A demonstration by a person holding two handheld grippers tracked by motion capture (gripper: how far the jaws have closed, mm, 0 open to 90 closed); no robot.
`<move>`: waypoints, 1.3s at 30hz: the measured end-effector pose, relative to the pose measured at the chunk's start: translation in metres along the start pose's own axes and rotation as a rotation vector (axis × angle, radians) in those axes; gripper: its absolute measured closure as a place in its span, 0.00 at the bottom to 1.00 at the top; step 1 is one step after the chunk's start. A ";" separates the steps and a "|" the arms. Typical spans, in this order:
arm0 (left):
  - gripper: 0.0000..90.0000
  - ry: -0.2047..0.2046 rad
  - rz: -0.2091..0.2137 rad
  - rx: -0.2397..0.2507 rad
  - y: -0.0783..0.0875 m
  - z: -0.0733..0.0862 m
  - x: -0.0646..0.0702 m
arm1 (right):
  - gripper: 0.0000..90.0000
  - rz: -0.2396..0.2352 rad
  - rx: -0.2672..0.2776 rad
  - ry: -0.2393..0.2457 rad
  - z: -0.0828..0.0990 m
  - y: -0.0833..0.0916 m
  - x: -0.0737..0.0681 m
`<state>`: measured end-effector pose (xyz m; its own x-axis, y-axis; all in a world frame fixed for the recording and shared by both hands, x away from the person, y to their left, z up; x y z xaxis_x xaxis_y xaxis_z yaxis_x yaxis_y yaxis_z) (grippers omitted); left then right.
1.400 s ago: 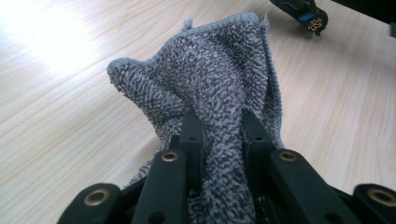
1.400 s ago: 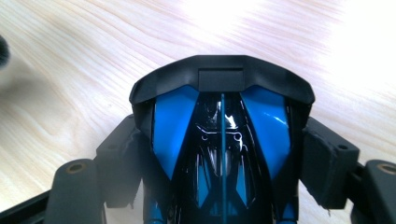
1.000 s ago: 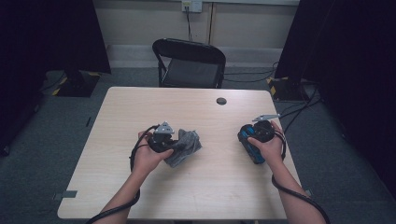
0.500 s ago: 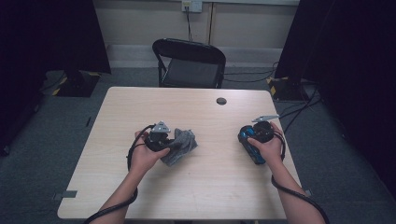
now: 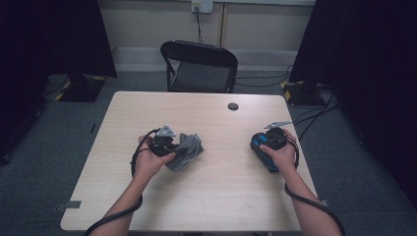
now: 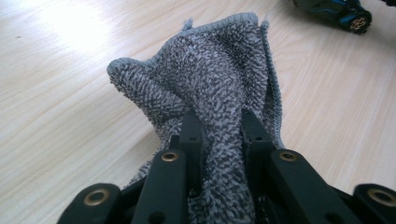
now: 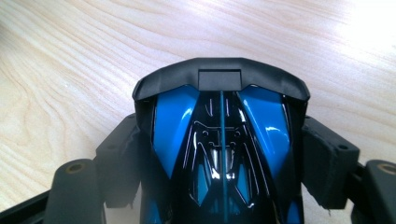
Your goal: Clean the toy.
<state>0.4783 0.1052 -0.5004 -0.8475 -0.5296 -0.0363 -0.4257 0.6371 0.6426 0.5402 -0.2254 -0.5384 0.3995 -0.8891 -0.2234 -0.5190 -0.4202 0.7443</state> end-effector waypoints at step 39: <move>0.83 0.077 -0.117 -0.066 0.013 0.037 -0.056 | 0.28 0.021 -0.008 -0.030 0.002 -0.008 0.012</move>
<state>0.5091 0.1637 -0.5183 -0.7651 -0.6414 -0.0565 -0.4964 0.5318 0.6861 0.5478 -0.2334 -0.5479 0.3653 -0.9030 -0.2262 -0.5211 -0.3997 0.7542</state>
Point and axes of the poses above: each handheld gripper's, and its own axes: y roughly backward along the jaws, z roughly out of its underside, x roughly to its right, the point moved 8 cm from there along -y, roughly forward along the jaws, and after that the axes turned 13 degrees about -y, right-handed, at the moved point
